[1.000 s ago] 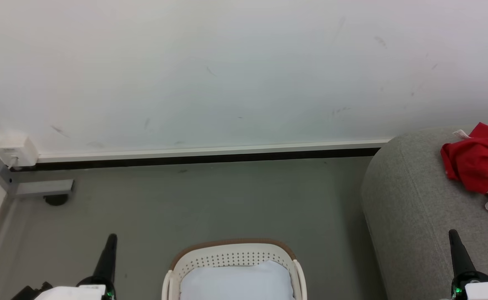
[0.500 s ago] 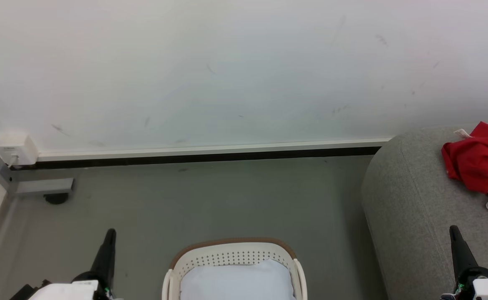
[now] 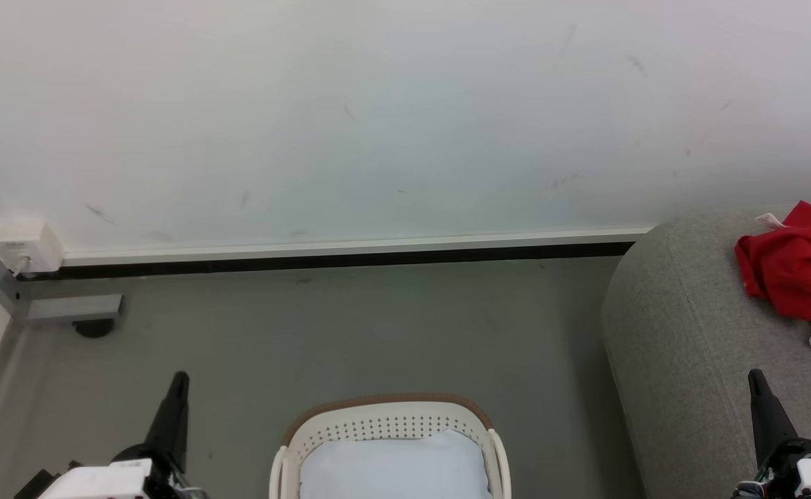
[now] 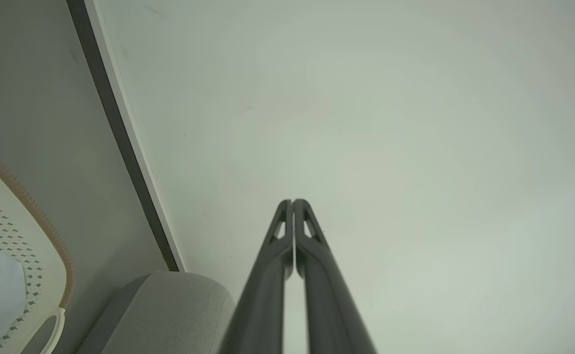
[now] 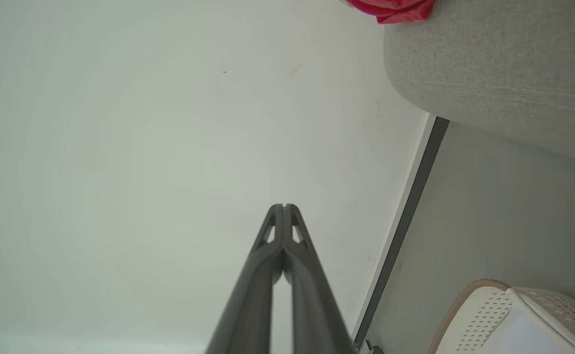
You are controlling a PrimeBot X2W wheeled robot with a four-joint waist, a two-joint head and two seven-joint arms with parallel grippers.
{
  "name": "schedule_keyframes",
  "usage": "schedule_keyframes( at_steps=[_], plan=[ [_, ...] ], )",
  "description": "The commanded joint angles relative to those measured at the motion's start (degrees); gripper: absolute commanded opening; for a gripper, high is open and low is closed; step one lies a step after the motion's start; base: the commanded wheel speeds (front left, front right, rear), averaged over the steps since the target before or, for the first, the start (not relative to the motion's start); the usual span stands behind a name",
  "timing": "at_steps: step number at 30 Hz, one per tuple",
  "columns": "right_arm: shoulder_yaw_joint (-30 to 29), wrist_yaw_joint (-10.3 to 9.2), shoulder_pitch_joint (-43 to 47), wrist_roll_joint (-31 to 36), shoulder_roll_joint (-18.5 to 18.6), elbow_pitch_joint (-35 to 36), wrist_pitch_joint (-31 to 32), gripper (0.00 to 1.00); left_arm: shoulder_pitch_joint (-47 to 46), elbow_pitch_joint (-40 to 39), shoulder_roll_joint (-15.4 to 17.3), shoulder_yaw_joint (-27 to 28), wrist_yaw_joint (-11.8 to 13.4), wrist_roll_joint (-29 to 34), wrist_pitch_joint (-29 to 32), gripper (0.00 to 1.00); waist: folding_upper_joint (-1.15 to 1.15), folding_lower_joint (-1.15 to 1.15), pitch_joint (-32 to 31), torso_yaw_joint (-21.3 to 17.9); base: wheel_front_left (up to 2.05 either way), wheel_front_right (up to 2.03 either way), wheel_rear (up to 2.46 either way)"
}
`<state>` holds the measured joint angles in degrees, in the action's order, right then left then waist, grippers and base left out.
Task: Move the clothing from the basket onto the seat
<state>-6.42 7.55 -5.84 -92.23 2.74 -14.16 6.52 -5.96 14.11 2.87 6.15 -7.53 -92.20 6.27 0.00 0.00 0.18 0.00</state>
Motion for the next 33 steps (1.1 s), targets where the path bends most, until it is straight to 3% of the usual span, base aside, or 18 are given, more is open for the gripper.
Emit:
schedule_keyframes(
  at_steps=[1, 33],
  plan=[
    [-0.22, -0.12, -0.77, -0.25, 0.37, 0.25, 0.19, 0.0, -0.53, -0.16, 0.5, 0.2, 0.08, -0.71, 0.19, 0.0, 0.0, 0.0, 0.0, 0.0, 0.0, 0.0, 0.0],
    [-0.26, -0.12, -0.77, -0.2, 0.33, 0.25, 0.22, 0.0, -0.54, -0.16, 0.34, 0.35, 0.08, -0.48, 0.25, 0.0, 0.0, 0.0, 0.0, 0.0, 0.0, 0.0, 0.0]
  ],
)
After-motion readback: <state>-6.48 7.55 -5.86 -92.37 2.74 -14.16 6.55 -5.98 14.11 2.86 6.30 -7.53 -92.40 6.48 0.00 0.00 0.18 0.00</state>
